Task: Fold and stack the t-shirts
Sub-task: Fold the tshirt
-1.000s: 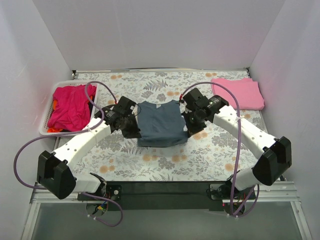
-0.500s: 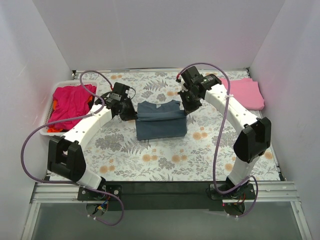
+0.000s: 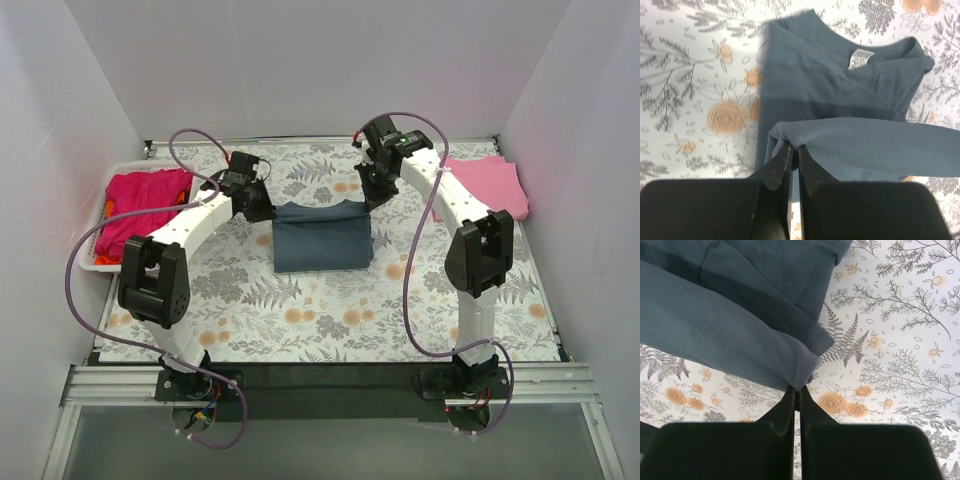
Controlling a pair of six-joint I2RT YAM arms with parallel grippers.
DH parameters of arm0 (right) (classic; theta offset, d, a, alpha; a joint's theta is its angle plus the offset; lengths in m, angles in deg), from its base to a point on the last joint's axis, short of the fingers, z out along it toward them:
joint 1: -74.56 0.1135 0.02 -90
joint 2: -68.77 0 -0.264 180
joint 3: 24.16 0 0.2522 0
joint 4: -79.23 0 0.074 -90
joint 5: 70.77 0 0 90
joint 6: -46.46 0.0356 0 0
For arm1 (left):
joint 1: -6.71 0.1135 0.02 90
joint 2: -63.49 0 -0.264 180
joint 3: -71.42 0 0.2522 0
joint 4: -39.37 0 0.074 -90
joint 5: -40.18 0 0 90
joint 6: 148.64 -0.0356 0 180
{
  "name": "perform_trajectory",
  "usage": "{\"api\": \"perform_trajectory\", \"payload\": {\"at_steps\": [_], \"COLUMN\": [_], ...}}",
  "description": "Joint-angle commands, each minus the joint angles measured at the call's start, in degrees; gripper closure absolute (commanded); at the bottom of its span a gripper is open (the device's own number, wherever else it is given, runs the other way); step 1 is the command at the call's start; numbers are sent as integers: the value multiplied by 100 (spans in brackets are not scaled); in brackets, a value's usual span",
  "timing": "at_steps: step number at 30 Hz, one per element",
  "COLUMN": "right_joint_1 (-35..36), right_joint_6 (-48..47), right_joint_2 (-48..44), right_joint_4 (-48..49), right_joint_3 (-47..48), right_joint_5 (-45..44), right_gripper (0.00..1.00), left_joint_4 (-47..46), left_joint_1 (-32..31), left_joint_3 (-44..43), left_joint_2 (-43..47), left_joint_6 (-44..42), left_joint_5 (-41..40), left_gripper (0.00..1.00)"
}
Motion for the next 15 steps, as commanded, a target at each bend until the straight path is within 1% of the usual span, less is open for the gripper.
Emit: {"api": "perform_trajectory", "payload": {"at_steps": [1, 9, 13, 15], "right_joint_1": [-171, -294, -365, -408], "right_joint_6": [-149, -105, -44, 0], "right_joint_2": [211, 676, 809, 870], "right_joint_4": [-5, 426, 655, 751], "right_joint_3": [317, 177, 72, 71], "right_joint_5": [61, 194, 194, 185], "right_gripper": [99, 97, 94, 92], "left_joint_4": [-223, -618, -733, -785], "left_joint_1": [154, 251, 277, 268], "left_joint_3": [-254, -298, -395, -421], "left_joint_2": [-223, -813, -1015, -1068], "left_joint_6": [-233, -286, -295, -295], "left_joint_5": [-266, -266, -266, -301], "left_gripper": [100, 99, 97, 94]}}
